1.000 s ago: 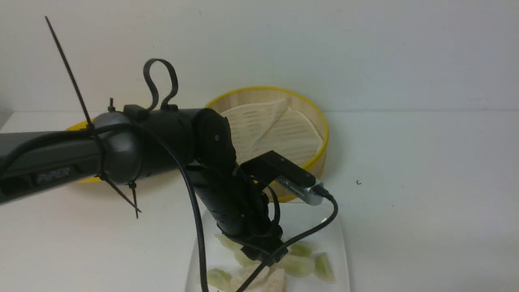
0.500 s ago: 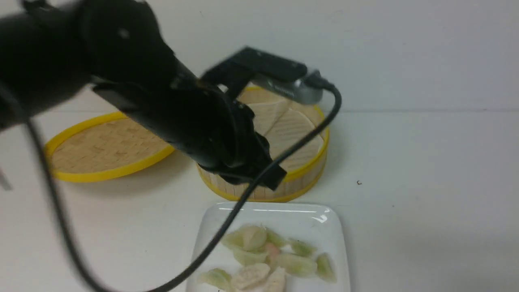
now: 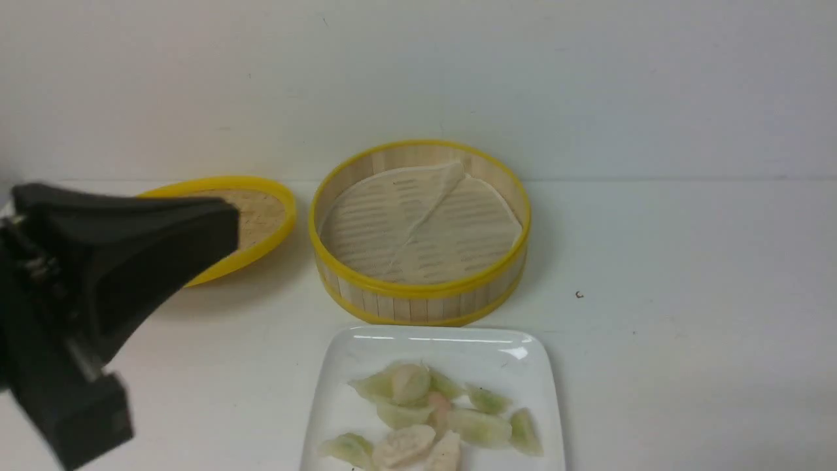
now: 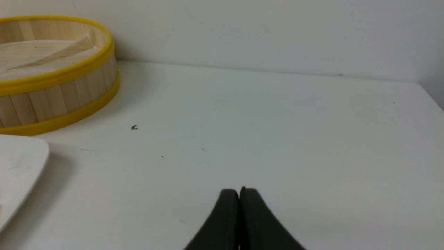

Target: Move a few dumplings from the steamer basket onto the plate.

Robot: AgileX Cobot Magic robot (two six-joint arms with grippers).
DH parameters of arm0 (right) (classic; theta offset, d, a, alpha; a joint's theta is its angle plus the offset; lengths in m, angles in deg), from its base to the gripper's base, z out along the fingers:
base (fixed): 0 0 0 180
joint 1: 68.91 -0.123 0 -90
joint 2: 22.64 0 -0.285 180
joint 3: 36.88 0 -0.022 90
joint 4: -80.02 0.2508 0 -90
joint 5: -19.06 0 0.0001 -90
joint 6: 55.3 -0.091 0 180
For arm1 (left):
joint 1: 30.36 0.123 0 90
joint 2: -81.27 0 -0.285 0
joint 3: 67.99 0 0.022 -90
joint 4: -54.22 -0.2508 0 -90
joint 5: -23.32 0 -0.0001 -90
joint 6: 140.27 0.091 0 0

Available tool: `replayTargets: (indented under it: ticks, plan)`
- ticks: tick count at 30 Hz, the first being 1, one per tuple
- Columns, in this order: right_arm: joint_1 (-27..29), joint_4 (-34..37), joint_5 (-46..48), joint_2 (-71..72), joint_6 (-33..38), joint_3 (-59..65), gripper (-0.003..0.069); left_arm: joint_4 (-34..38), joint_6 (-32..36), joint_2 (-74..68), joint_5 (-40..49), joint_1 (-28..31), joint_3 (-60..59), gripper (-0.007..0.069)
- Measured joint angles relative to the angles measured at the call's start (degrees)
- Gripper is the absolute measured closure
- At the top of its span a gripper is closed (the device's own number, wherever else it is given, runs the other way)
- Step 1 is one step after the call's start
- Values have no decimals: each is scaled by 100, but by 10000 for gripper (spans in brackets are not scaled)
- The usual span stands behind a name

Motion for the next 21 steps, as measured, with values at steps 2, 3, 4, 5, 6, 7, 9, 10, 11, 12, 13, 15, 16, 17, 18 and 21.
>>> replayTargets:
  ticks: [2,3,4,5,6,7,9,10,11,12,13,15,16,17,18,21]
  plan:
    - [0,0,0,0,0,0,673,15,0,379,-347,0,-400,631]
    - [0,0,0,0,0,0,673,26,0,587,-583,0,-661,631]
    - [0,0,0,0,0,0,673,39,0,807,-743,0,-845,631]
    - [0,0,0,0,0,0,673,46,0,970,-855,0,-1004,631]
    - [0,0,0,0,0,0,673,46,0,1001,-870,0,-1033,631]
    - [0,0,0,0,0,0,673,48,-7,1195,-946,0,-1208,631]
    - [0,0,0,0,0,0,673,48,-1,1417,-983,0,-1395,631]
    - [0,0,0,0,0,0,673,48,13,1504,-983,0,-1465,631]
    - [0,0,0,0,0,0,673,48,41,1560,-983,0,-1507,631]
    - [0,0,0,0,0,0,673,48,68,1611,-983,0,-1541,631]
    - [0,0,0,0,0,0,673,48,93,1652,-983,0,-1554,631]
    - [0,0,0,0,0,0,673,48,112,1664,-996,0,-1554,631]
    - [0,0,0,0,0,0,673,48,150,1671,-996,0,-1554,631]
    - [0,0,0,0,0,0,673,48,171,1671,-1002,0,-1554,631]
    - [0,0,0,0,0,0,673,48,176,1671,-1002,0,-1554,631]
    - [0,0,0,0,0,0,673,48,261,1671,-1002,0,-1554,631]
